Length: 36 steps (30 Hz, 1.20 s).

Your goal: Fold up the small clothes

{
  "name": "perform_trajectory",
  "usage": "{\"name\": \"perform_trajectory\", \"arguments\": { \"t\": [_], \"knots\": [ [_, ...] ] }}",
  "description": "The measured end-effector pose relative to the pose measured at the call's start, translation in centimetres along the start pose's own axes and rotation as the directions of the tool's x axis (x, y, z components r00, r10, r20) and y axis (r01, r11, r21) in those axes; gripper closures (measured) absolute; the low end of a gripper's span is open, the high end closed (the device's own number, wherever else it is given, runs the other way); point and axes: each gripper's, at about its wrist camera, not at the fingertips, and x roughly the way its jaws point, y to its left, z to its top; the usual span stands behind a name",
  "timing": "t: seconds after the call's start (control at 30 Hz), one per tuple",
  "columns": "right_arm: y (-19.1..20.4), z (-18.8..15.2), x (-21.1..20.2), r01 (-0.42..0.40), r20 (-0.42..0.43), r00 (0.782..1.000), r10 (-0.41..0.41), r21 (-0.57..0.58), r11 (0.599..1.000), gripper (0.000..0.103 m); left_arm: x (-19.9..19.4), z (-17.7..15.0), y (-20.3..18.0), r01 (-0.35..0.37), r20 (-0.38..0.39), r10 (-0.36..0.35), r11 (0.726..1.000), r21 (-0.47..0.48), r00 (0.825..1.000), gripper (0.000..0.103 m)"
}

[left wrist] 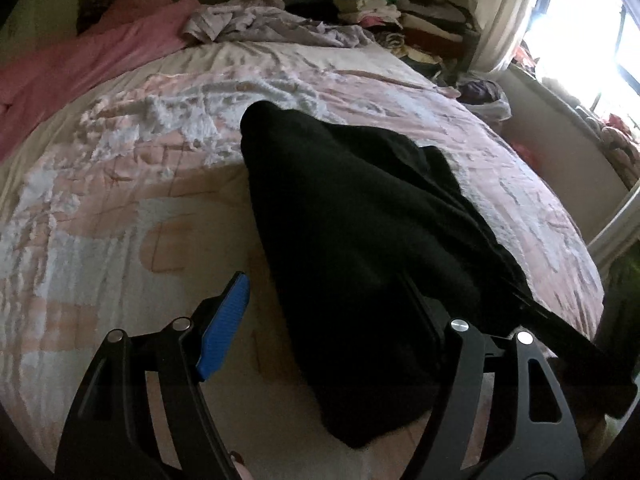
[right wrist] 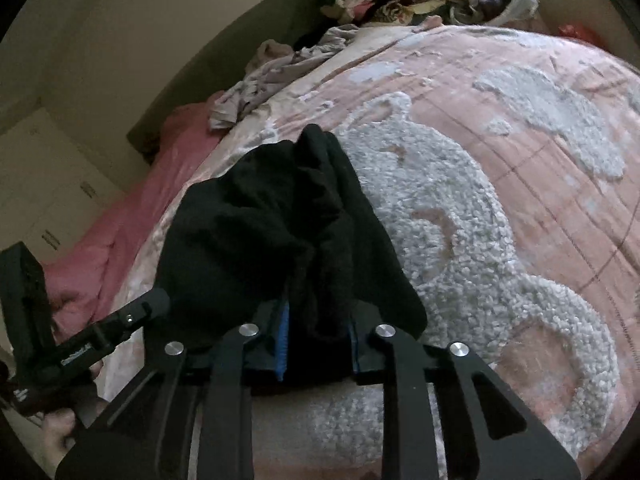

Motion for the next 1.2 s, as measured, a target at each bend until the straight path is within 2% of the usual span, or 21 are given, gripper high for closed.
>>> {"name": "perform_trajectory", "arguments": {
  "t": [0.13,0.2,0.23,0.3,0.37,0.43,0.6,0.9,1.07,1.2],
  "knots": [
    [0.9,0.1,-2.0,0.036,0.028,0.999,-0.035,-0.039,0.999,0.052,-1.7,-0.5,-0.5,-0.006,0.026,0.006,1.0,0.015,1.0,0.037],
    [1.1,-0.2,-3.4,0.038,0.049,0.998,-0.035,-0.056,0.998,0.049,-2.8,-0.8,-0.7,-0.006,0.044,0.006,1.0,0.02,0.999,0.032],
    [1.3,-0.2,-4.3,0.03,0.061,0.998,-0.026,-0.071,0.997,0.04,-3.3,-0.9,-0.9,-0.005,0.052,0.004,1.0,0.025,0.999,0.03],
    [1.8,-0.1,-5.7,0.036,0.081,0.996,-0.028,-0.1,0.994,0.026,-4.4,-1.2,-1.2,-0.009,0.069,0.007,0.999,0.039,0.998,0.03],
    [2.3,-0.3,-7.6,0.023,0.117,0.993,-0.008,-0.128,0.991,0.022,-5.2,-1.3,-1.4,-0.012,0.082,0.008,0.999,0.046,0.997,0.025],
    [2.9,-0.6,-9.3,0.024,0.14,0.99,-0.002,-0.154,0.988,0.01,-6.3,-1.6,-1.6,-0.012,0.1,0.007,0.999,0.047,0.995,0.021],
    [4.4,-1.7,-13.0,0.018,0.193,0.981,0.027,-0.229,0.973,0.005,-9.0,-2.7,-2.3,-0.02,0.142,0.01,0.997,0.072,0.99,0.01],
    [7.3,-3.5,-17.6,0.08,0.304,0.952,0.031,-0.345,0.935,0.005,-12.3,-4.7,-3.1,-0.035,0.192,0.016,0.995,0.094,0.981,0.01],
    [8.5,-4.4,-19.1,0.121,0.359,0.933,0.035,-0.403,0.907,0.005,-13.3,-6.1,-2.9,-0.041,0.204,0.022,0.995,0.09,0.979,0.01],
    [9.1,-5.3,-19.7,0.145,0.375,0.926,0.033,-0.436,0.888,0.005,-13.6,-7.4,-2.6,-0.062,0.202,0.044,0.994,0.086,0.978,0.01]
  ]
}}
